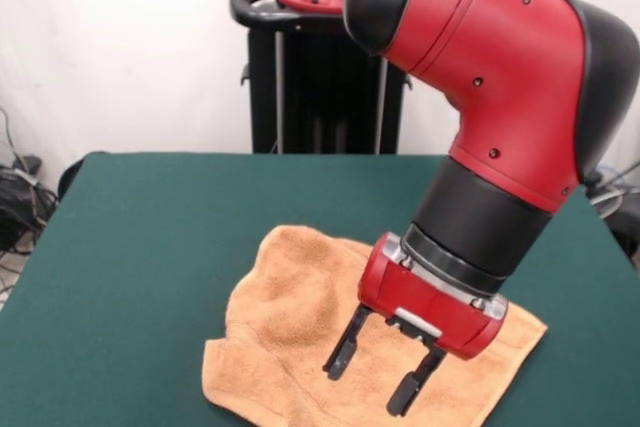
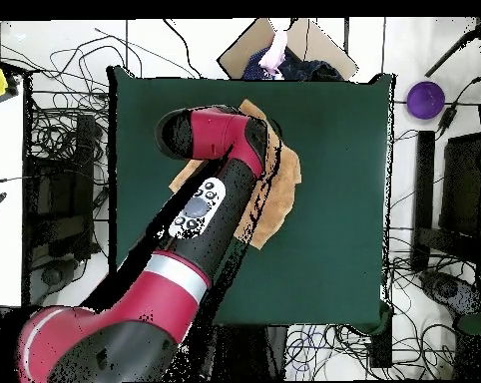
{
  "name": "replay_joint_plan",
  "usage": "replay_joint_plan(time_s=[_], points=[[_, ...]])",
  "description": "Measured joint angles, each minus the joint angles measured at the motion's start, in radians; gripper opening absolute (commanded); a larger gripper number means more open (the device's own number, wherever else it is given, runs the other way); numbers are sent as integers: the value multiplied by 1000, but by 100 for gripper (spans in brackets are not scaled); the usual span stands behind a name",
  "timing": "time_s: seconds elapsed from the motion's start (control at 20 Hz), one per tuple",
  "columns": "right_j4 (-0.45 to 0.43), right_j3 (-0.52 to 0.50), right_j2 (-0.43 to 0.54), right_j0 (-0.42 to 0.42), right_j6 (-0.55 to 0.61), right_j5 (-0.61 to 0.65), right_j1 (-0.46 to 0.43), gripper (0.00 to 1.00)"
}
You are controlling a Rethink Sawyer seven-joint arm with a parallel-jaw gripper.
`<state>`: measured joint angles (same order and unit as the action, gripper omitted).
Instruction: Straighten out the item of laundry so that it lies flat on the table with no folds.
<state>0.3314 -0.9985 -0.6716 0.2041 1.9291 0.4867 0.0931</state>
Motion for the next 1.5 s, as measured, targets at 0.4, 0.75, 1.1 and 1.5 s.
replay_joint_plan(time_s=[0.4,0.75,1.1,1.5], points=[[-1,-9,61,-36,0,-95,56,100],[-7,-61,127,-71,0,-196,137,100],[-50,-95,129,-68,0,-158,193,100],[-91,-158,151,-68,0,-102,254,100]])
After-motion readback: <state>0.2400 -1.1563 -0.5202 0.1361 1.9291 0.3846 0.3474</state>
